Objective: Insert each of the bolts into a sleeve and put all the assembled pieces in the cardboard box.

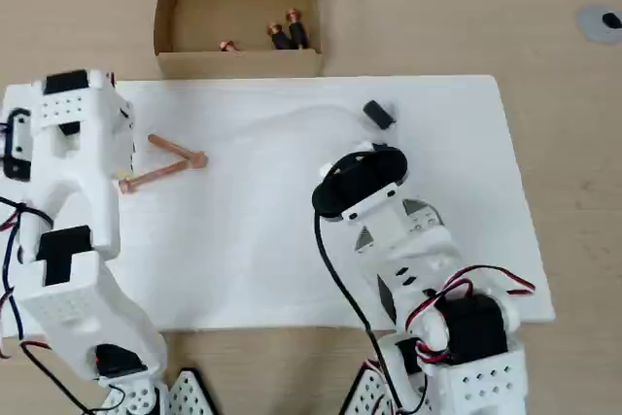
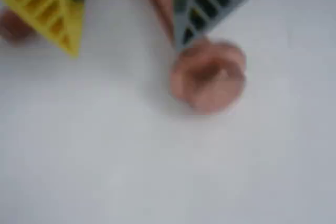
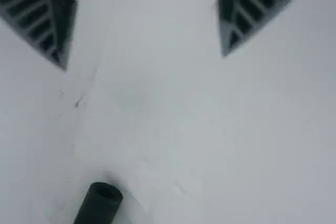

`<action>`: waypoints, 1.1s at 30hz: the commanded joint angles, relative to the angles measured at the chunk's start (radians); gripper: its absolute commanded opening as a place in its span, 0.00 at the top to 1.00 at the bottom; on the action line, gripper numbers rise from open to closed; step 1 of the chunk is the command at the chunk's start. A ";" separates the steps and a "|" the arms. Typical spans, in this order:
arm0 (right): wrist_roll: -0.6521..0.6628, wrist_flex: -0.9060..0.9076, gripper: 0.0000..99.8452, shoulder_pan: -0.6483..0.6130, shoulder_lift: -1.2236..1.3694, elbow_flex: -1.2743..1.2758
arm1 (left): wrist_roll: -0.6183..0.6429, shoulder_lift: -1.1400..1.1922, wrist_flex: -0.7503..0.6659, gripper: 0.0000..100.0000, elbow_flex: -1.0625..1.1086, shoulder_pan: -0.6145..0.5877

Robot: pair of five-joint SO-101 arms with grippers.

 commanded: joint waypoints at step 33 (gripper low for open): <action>0.005 -0.055 0.77 0.013 0.001 0.054 | 0.075 -0.002 0.107 0.86 0.029 0.077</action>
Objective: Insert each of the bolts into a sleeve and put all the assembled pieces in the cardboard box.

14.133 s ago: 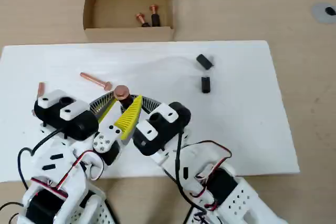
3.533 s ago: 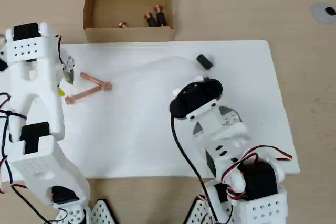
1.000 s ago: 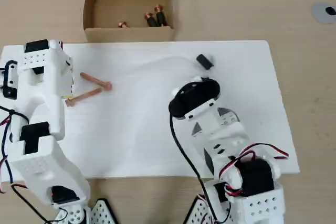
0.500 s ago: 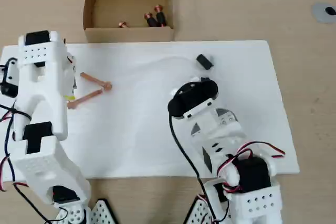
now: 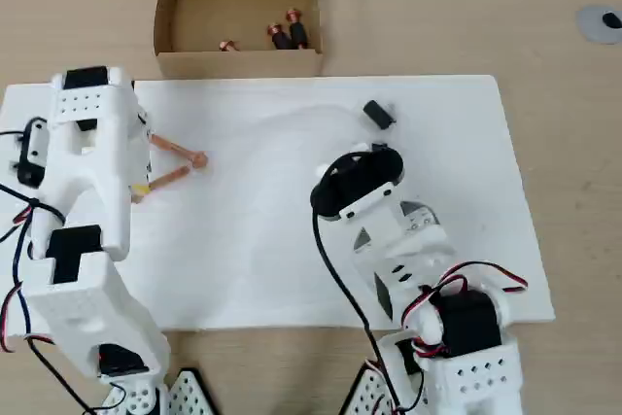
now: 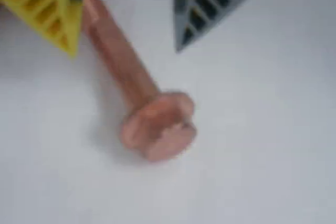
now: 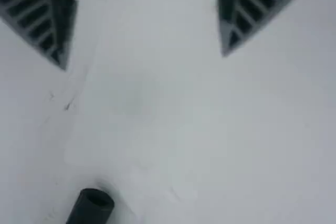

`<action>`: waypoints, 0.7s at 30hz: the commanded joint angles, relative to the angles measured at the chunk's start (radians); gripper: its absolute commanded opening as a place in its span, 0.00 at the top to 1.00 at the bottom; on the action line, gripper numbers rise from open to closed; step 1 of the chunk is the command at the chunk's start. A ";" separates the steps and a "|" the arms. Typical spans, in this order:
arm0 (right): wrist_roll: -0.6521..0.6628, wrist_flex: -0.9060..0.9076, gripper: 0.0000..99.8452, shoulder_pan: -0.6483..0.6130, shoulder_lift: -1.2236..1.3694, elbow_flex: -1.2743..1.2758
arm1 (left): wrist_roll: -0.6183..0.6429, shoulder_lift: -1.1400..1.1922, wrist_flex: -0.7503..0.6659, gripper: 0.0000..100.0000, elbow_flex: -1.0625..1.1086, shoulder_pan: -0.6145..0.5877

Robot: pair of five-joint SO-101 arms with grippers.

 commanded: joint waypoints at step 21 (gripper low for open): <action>0.006 -0.021 0.77 0.013 -0.001 0.002 | 0.005 -0.007 -0.384 0.86 0.279 -0.046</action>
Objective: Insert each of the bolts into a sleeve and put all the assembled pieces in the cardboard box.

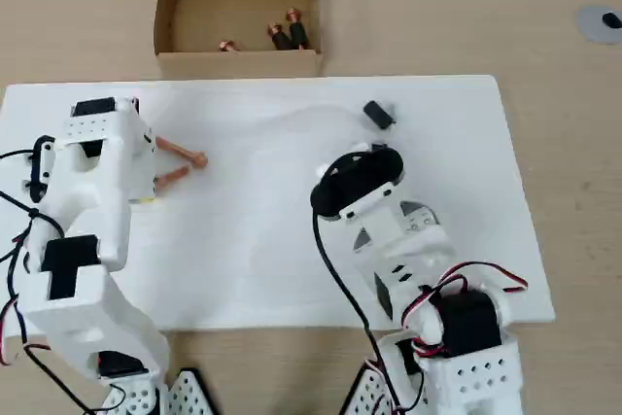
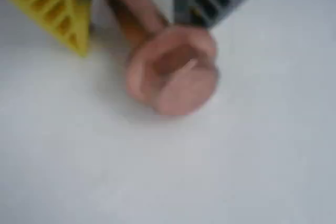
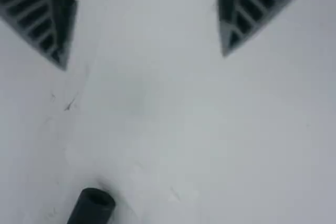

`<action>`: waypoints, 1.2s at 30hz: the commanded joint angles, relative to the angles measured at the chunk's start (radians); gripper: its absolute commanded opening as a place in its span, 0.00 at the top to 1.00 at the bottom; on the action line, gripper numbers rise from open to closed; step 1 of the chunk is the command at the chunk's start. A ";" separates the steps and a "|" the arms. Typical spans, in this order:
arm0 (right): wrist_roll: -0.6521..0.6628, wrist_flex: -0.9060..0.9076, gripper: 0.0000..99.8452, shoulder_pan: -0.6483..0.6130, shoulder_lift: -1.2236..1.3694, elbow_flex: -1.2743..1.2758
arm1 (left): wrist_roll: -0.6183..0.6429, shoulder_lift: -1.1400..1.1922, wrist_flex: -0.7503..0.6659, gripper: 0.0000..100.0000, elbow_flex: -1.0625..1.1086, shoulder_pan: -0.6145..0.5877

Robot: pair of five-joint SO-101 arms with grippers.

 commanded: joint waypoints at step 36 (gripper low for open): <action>0.000 -0.281 0.77 0.213 0.059 0.013 | -1.191 0.007 0.585 1.00 -0.802 -0.086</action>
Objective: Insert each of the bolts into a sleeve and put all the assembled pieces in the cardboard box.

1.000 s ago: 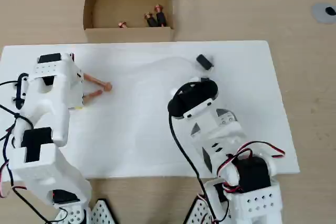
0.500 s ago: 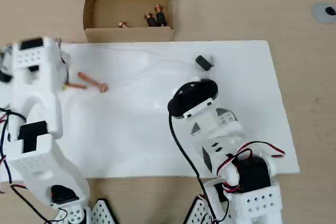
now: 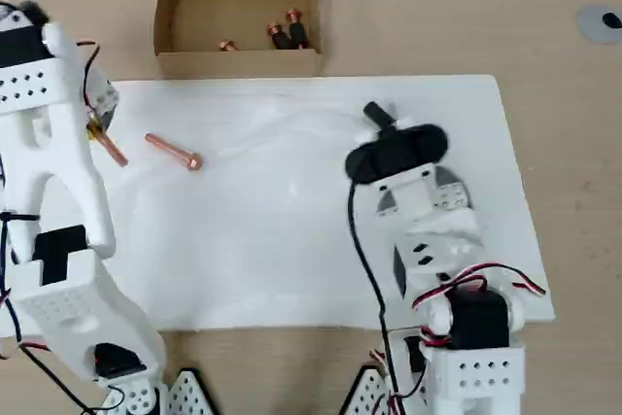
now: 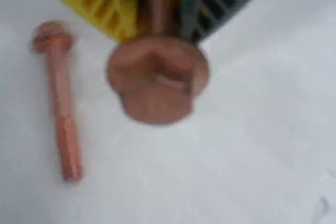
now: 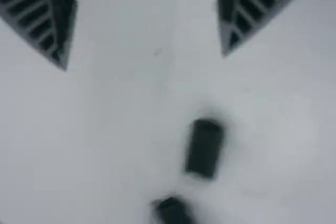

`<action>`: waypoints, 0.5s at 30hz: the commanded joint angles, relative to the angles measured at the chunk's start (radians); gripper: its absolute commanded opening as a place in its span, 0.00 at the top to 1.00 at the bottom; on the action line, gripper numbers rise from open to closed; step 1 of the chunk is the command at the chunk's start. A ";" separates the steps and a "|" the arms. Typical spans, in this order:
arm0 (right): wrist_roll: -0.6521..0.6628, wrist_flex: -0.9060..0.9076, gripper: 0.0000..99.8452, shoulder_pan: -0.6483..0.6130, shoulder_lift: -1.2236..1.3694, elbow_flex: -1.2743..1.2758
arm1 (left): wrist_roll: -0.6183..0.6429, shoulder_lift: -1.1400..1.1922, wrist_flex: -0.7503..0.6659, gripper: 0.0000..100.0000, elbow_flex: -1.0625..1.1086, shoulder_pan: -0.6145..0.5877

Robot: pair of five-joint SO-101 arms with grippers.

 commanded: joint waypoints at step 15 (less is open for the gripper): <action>-0.052 0.066 0.77 0.022 0.972 -0.575 | -0.402 -0.372 0.009 0.99 0.255 0.130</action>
